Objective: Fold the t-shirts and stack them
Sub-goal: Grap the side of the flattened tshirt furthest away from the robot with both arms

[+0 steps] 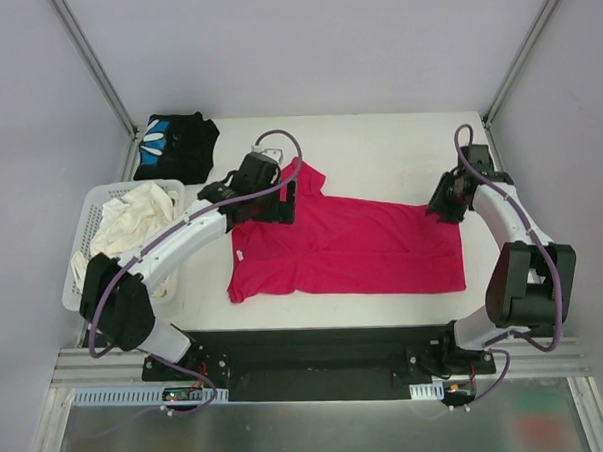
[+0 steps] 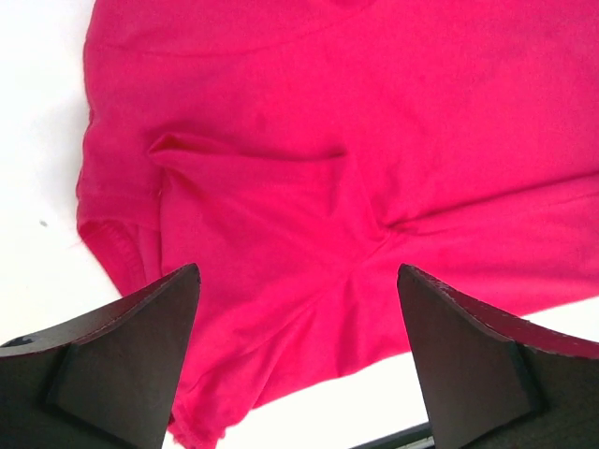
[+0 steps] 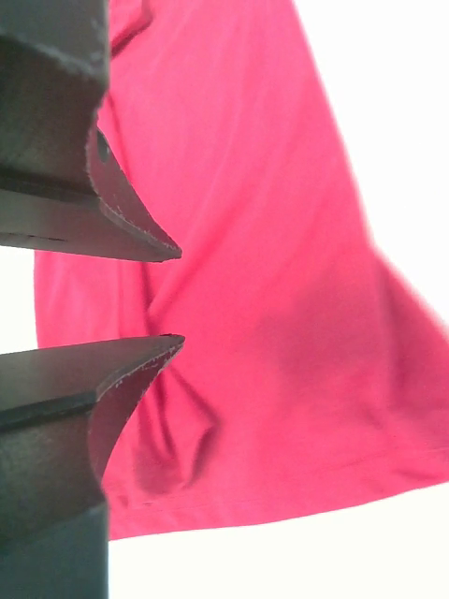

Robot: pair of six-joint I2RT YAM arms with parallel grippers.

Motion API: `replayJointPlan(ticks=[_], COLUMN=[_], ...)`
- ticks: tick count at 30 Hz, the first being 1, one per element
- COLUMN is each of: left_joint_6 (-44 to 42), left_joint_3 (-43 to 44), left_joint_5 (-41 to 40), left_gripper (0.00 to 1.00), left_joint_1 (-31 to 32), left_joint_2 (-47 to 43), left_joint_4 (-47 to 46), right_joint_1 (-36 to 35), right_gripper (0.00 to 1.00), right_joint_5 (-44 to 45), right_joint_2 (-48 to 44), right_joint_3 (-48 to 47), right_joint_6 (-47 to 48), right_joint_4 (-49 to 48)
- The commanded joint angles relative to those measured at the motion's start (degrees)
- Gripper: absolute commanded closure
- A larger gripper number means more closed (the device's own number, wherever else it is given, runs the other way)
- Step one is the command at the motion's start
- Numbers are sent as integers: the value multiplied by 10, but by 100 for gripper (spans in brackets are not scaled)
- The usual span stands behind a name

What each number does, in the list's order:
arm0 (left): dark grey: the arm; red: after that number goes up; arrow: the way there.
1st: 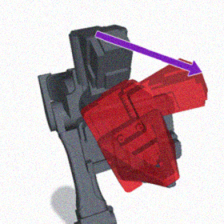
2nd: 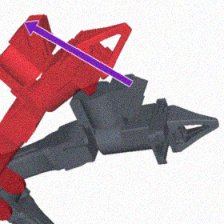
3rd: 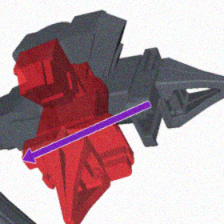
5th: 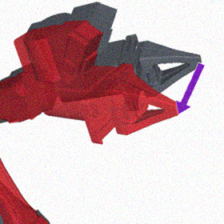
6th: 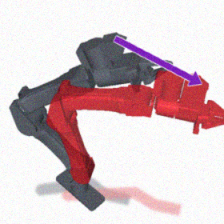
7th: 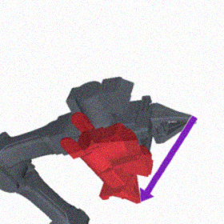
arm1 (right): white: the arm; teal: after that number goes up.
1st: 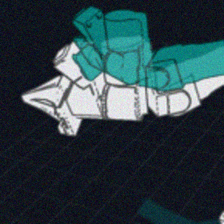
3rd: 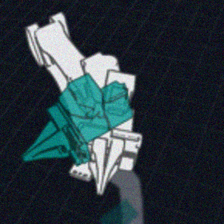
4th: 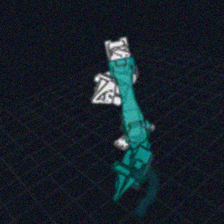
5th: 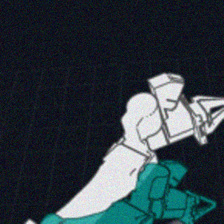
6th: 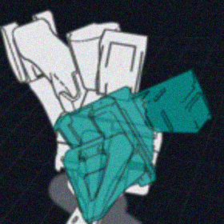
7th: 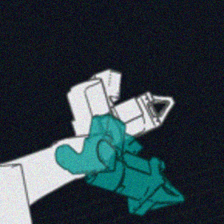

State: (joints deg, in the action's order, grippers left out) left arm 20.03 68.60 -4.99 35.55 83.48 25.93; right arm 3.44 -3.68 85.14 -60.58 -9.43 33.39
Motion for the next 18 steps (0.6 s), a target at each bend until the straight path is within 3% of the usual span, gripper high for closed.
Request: replayJointPlan(ticks=[1,9,18], left_joint_6=[-21,-78,-88], left_joint_3=[76,189,265], left_joint_5=[-25,-66,4], left_gripper=[14,14,14], left_joint_1=[-3,-14,-95], left_joint_2=[60,197,263], left_joint_4=[-4,2,-11], right_joint_1=[1,38,82], right_gripper=[60,60,60], right_joint_5=[-2,-31,-46], right_joint_2=[45,105,129], right_joint_3=[-99,-104,-90], right_joint_6=[27,21,11], right_joint_4=[24,-17,-63])
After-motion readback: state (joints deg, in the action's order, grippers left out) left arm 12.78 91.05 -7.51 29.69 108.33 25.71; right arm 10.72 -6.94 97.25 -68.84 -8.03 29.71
